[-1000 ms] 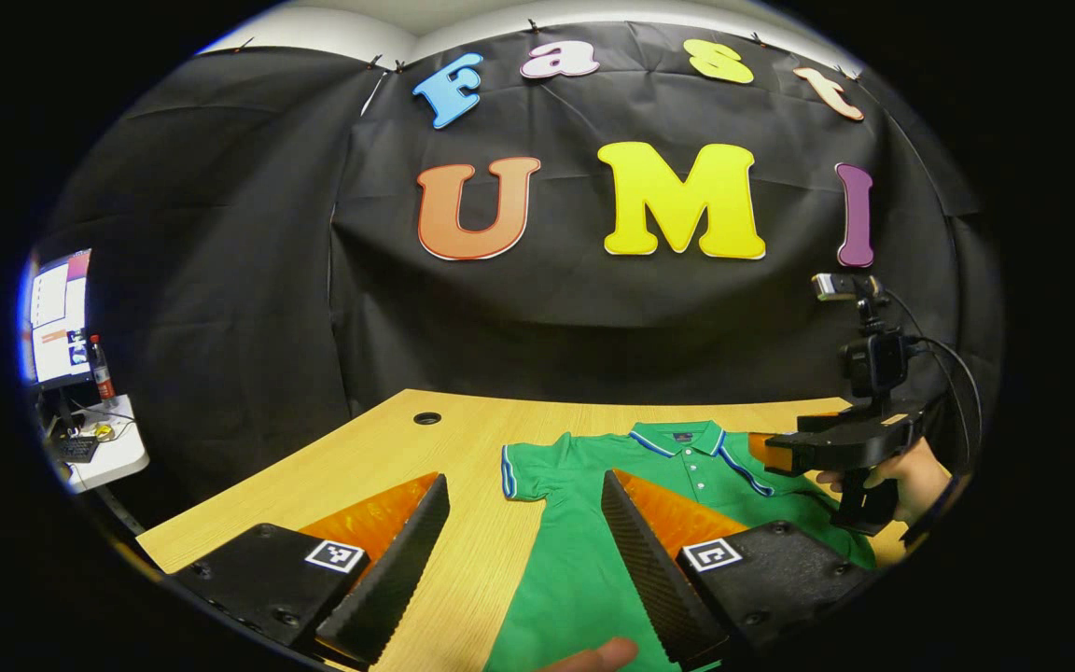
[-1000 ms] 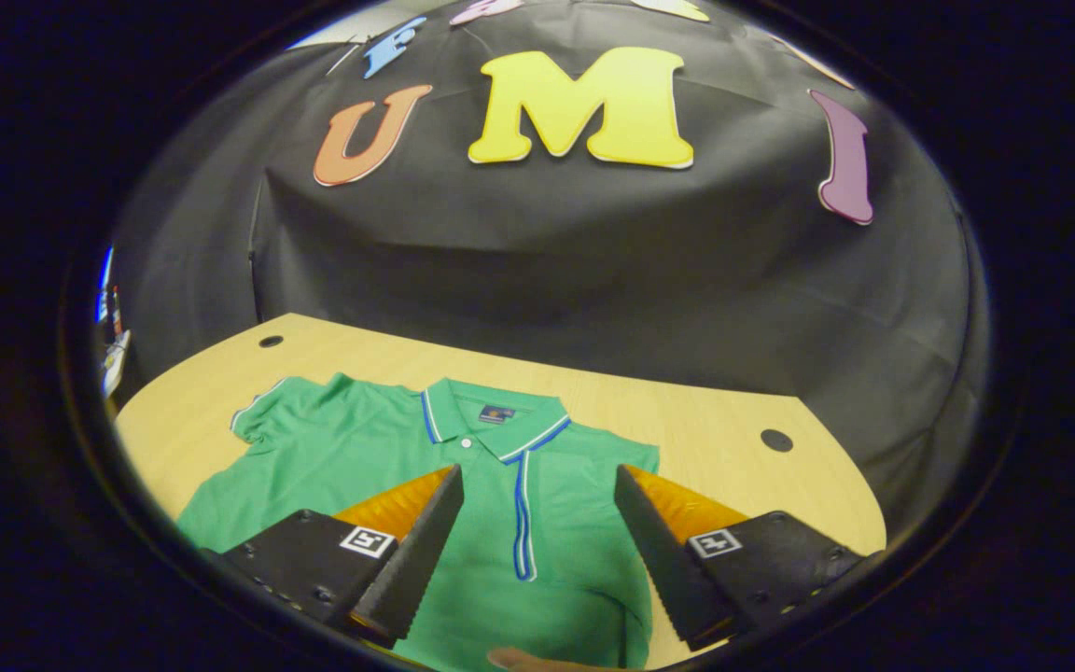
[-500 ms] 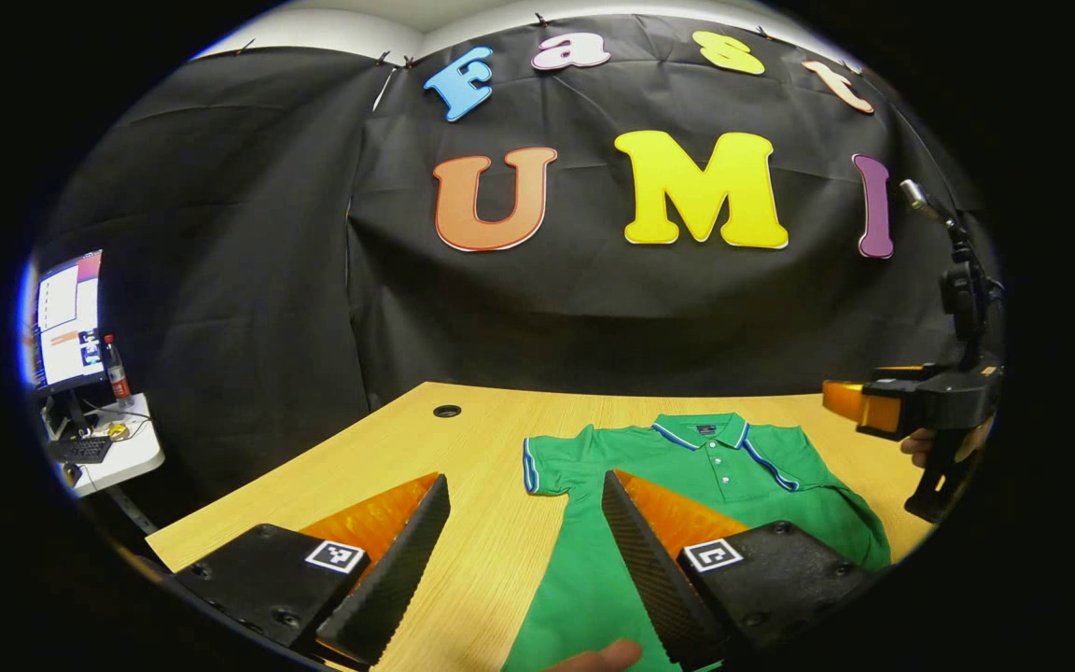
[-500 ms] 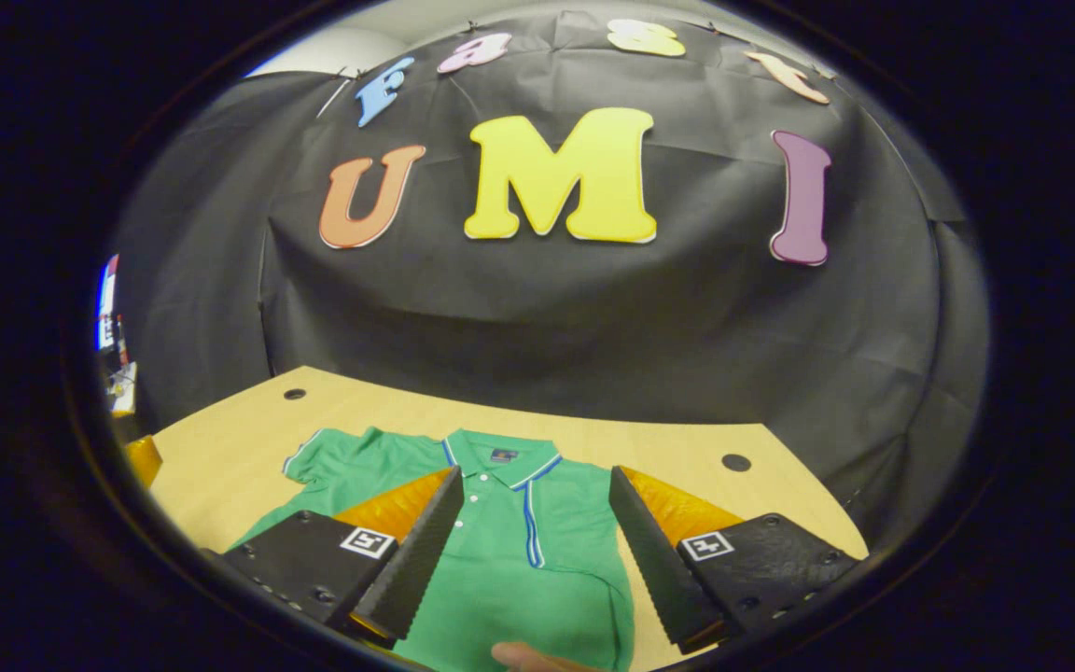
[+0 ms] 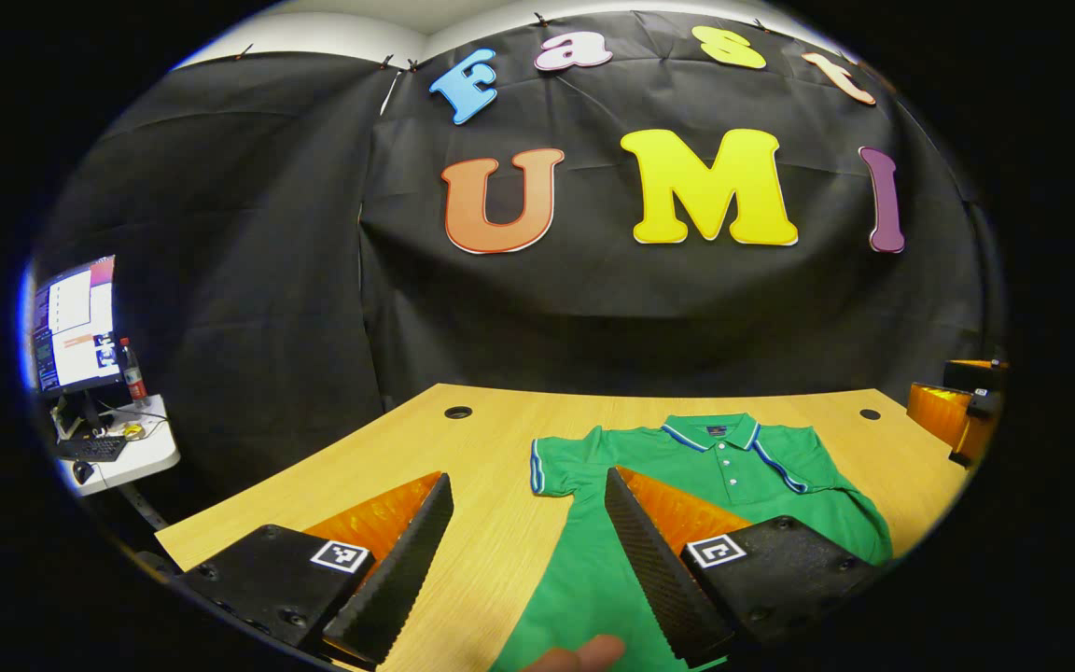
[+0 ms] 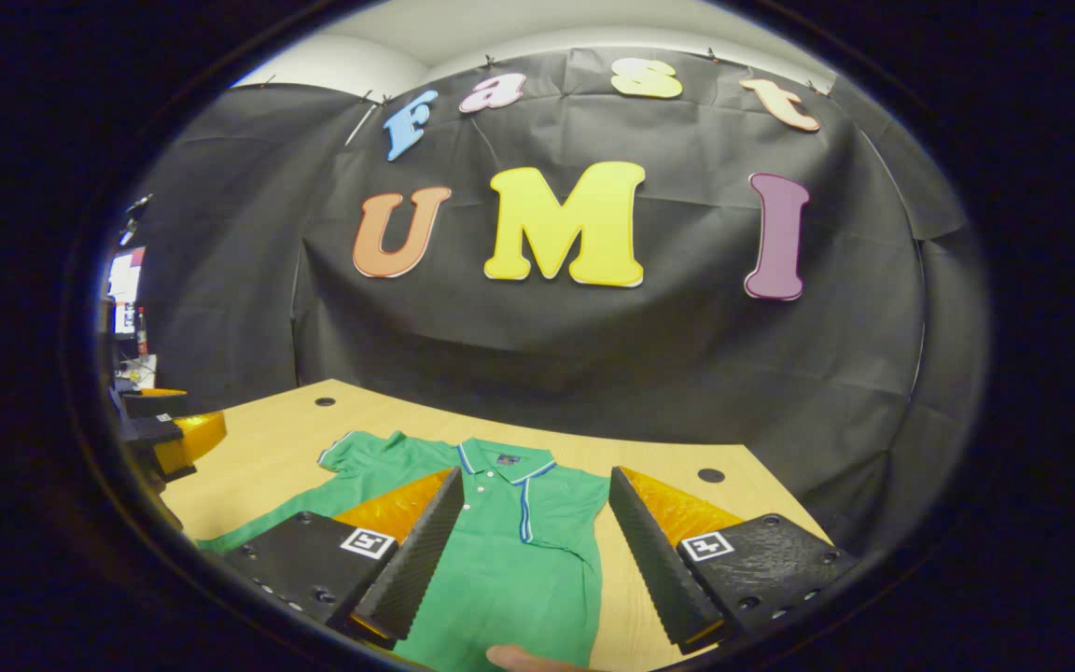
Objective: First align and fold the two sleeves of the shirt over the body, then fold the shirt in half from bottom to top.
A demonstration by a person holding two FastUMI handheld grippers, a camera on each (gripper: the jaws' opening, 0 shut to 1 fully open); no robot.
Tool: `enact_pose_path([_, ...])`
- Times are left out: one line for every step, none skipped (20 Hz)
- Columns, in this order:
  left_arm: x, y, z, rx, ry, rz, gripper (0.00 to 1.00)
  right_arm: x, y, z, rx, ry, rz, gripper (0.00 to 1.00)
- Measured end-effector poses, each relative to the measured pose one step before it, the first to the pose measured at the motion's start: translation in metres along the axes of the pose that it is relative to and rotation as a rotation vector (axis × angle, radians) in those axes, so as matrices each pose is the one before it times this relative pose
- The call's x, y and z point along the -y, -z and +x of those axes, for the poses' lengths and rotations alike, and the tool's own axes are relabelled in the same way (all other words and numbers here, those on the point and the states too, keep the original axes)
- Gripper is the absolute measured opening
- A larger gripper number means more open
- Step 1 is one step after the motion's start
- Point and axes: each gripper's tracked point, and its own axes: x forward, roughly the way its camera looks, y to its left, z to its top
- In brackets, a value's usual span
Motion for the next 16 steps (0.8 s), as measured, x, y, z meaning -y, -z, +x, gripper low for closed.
enact_pose_path([0.00167,0.003,0.00244,-0.00449,0.00586,-0.00114,1.0,0.00394,0.00195,-0.01024,0.0166,-0.00005,-0.00379,0.95])
enact_pose_path([0.00008,0.00266,0.0035,-0.00499,-0.00384,0.00121,1.0,0.00354,0.00369,-0.00952,0.00943,-0.00293,-0.00363,0.95])
enact_pose_path([0.00126,0.00333,0.00378,-0.01244,0.00479,0.00067,1.0,0.00276,0.00636,-0.00975,-0.00159,-0.00324,-0.00098,0.95])
enact_pose_path([0.00428,0.00581,0.00585,-0.01715,0.01573,-0.00879,1.0,0.00283,0.00489,-0.01003,-0.00028,-0.00901,-0.00027,0.95])
enact_pose_path([0.00173,0.0058,0.00782,-0.02107,0.00178,0.00443,1.0,0.00264,0.00368,-0.00743,0.00521,-0.00714,0.00474,0.96])
enact_pose_path([-0.00035,0.00281,0.01054,-0.02052,-0.0081,0.02754,1.0,0.00344,0.00362,-0.0072,0.00332,-0.0095,0.00186,0.95])
enact_pose_path([-0.00177,-0.00006,0.01609,-0.00639,-0.01228,0.03864,1.0,0.0033,0.00354,-0.00619,0.00885,-0.0036,0.00419,0.96])
enact_pose_path([0.00084,-0.00262,0.0165,-0.00776,-0.00113,0.02274,1.0,0.00407,0.00004,-0.0033,0.01618,0.00122,0.00198,0.96])
enact_pose_path([0.00251,-0.00334,0.01497,-0.00267,0.00456,0.00794,1.0,0.00301,0.00208,-0.00169,0.01307,0.00005,-0.00326,0.95])
enact_pose_path([0.00246,-0.00494,0.01738,0.00718,0.01362,-0.0038,1.0,0.00328,0.00138,0.00034,0.01053,0.00426,-0.00718,0.95])
enact_pose_path([0.00222,0.00005,0.01757,-0.01674,0.00838,-0.0069,1.0,0.00249,0.00328,-0.00085,0.00668,0.00323,-0.00947,0.96])
enact_pose_path([-0.00092,-0.00078,0.01691,-0.02047,0.00134,-0.01128,1.0,0.00204,0.00073,0.00044,0.01028,-0.00089,-0.00302,0.95])
enact_pose_path([-0.00064,0.0003,0.01962,-0.02423,-0.0051,-0.01044,1.0,0.00264,0.00262,0.00084,0.00931,-0.00055,0.00206,0.95])
enact_pose_path([-0.00117,-0.00118,0.01779,-0.01751,-0.01071,-0.00593,1.0,0.00515,0.00254,0.00096,0.00793,0.0068,0.01069,0.95])
enact_pose_path([-0.00187,-0.00208,0.01952,-0.01851,-0.0091,0.00307,1.0,0.00392,0.00323,0.00156,0.0055,0.00237,0.01226,0.95])
enact_pose_path([-0.00808,0.00077,0.01709,-0.02541,-0.03039,0.00198,1.0,0.00432,0.00261,0.00192,-0.00234,0.00495,0.01529,0.96])
